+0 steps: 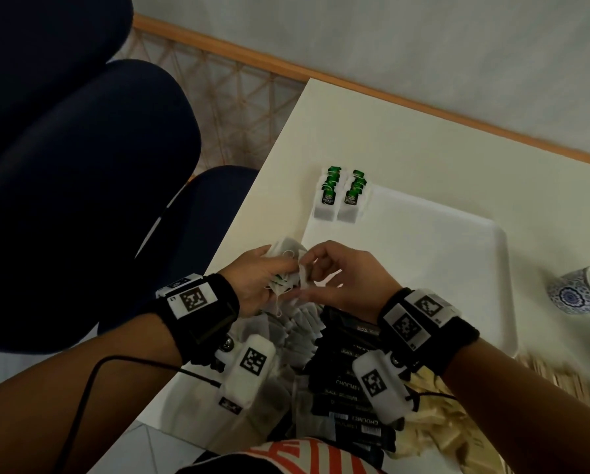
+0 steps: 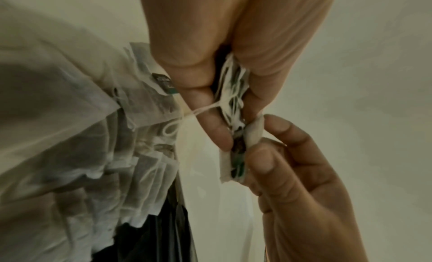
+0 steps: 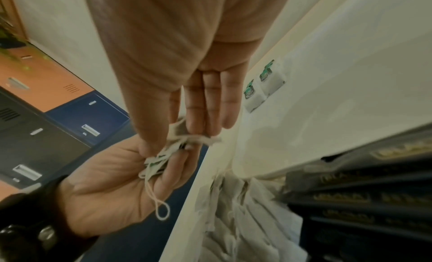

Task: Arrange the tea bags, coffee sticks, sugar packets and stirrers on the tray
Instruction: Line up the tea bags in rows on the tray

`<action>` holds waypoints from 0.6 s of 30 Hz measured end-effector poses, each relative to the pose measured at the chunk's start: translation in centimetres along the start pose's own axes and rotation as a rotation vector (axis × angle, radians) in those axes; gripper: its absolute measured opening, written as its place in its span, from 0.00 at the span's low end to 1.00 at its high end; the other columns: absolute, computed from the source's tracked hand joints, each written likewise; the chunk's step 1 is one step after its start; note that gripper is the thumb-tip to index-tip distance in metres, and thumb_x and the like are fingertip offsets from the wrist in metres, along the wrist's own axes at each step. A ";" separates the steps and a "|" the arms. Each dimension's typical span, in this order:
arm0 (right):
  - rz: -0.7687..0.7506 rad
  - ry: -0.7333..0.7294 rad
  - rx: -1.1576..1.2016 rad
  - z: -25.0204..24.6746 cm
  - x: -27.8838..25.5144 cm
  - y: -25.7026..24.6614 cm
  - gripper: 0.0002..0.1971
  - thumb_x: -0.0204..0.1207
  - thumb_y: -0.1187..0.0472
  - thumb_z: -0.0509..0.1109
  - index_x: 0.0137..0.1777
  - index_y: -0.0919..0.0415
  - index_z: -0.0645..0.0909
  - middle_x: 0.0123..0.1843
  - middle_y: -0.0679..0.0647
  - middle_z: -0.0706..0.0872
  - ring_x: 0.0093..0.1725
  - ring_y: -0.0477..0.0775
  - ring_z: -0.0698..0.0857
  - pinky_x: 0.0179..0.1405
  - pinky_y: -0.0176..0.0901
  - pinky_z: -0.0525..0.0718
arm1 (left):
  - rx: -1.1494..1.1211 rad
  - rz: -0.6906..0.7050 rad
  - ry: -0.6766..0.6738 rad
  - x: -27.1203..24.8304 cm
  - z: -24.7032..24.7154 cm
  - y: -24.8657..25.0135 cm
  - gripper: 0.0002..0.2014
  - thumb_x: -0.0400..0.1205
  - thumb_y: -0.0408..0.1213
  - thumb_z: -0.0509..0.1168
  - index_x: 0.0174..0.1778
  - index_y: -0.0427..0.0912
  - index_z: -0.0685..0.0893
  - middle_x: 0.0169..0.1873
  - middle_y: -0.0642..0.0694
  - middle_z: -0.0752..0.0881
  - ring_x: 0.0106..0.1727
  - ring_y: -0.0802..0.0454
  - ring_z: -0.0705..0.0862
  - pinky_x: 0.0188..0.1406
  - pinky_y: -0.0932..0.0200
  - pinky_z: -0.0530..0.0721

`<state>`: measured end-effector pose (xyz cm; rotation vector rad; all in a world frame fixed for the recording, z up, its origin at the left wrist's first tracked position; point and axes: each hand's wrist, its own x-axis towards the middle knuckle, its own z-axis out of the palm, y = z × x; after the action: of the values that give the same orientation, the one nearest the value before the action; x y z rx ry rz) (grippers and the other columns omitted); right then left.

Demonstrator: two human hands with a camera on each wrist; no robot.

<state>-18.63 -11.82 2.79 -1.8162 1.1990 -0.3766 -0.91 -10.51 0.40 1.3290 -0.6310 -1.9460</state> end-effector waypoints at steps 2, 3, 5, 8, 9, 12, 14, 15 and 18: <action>-0.003 0.009 0.026 0.0 0.3 0.1 0.17 0.63 0.51 0.83 0.50 0.47 0.83 0.41 0.46 0.86 0.42 0.42 0.83 0.44 0.36 0.85 | 0.006 0.015 -0.003 0.4 0.1 0.2 0.11 0.81 0.27 0.64 0.59 0.30 0.81 0.45 0.31 0.83 0.40 0.42 0.83 0.33 0.56 0.85; -0.006 0.014 0.050 0.0 0.4 0.2 0.15 0.64 0.54 0.82 0.50 0.48 0.84 0.41 0.46 0.86 0.42 0.42 0.83 0.44 0.35 0.85 | 0.001 0.017 0.004 0.7 0.1 0.4 0.10 0.81 0.26 0.63 0.58 0.30 0.81 0.45 0.32 0.83 0.39 0.43 0.84 0.34 0.57 0.85; 0.012 0.019 0.133 -0.3 0.8 0.4 0.10 0.69 0.60 0.79 0.49 0.51 0.86 0.41 0.45 0.88 0.41 0.41 0.85 0.46 0.34 0.85 | -0.010 0.019 -0.012 1.0 0.1 0.7 0.08 0.83 0.26 0.61 0.56 0.31 0.80 0.40 0.35 0.84 0.33 0.47 0.84 0.31 0.58 0.84; 0.041 0.002 0.319 -0.8 1.5 0.7 0.10 0.73 0.71 0.74 0.48 0.56 0.87 0.40 0.51 0.91 0.41 0.42 0.89 0.49 0.33 0.84 | -0.044 0.013 -0.071 1.4 0.3 1.3 0.11 0.84 0.26 0.60 0.61 0.29 0.77 0.36 0.36 0.83 0.27 0.49 0.83 0.22 0.60 0.80; 0.053 0.008 0.405 -1.0 1.7 0.8 0.11 0.73 0.75 0.72 0.48 0.59 0.87 0.39 0.53 0.91 0.39 0.42 0.89 0.45 0.32 0.83 | -0.058 0.009 -0.075 1.7 0.4 1.5 0.12 0.83 0.26 0.62 0.62 0.29 0.77 0.37 0.35 0.84 0.28 0.48 0.84 0.23 0.61 0.81; 0.109 0.072 0.580 -2.0 2.3 1.2 0.13 0.73 0.78 0.70 0.48 0.61 0.86 0.35 0.51 0.90 0.34 0.44 0.87 0.33 0.33 0.82 | -0.050 0.013 -0.096 2.4 0.5 2.0 0.14 0.79 0.26 0.67 0.61 0.34 0.79 0.42 0.35 0.85 0.36 0.47 0.87 0.30 0.59 0.84; 0.148 0.124 0.569 -2.7 2.6 1.6 0.13 0.72 0.76 0.72 0.47 0.57 0.86 0.35 0.50 0.89 0.34 0.46 0.86 0.31 0.35 0.83 | -0.022 0.015 -0.091 2.9 0.5 2.1 0.16 0.78 0.26 0.68 0.62 0.36 0.79 0.45 0.37 0.86 0.40 0.47 0.87 0.31 0.59 0.85; 0.159 0.138 0.562 -3.0 2.8 1.7 0.12 0.72 0.75 0.73 0.47 0.56 0.86 0.35 0.51 0.89 0.33 0.46 0.85 0.29 0.36 0.83 | -0.004 0.013 -0.075 3.1 0.5 2.1 0.17 0.77 0.26 0.69 0.62 0.37 0.80 0.46 0.38 0.86 0.41 0.47 0.87 0.30 0.59 0.84; 0.178 0.131 0.546 -3.6 3.1 1.9 0.11 0.71 0.73 0.74 0.48 0.57 0.86 0.37 0.56 0.87 0.29 0.47 0.82 0.23 0.36 0.79 | 0.026 0.032 -0.027 3.8 0.7 2.1 0.17 0.76 0.27 0.71 0.60 0.39 0.81 0.46 0.41 0.87 0.44 0.48 0.87 0.31 0.60 0.85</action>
<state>-20.59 -16.54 2.60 -1.2220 1.1924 -0.6567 -1.92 -14.75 -0.11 1.3024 -0.6895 -1.9390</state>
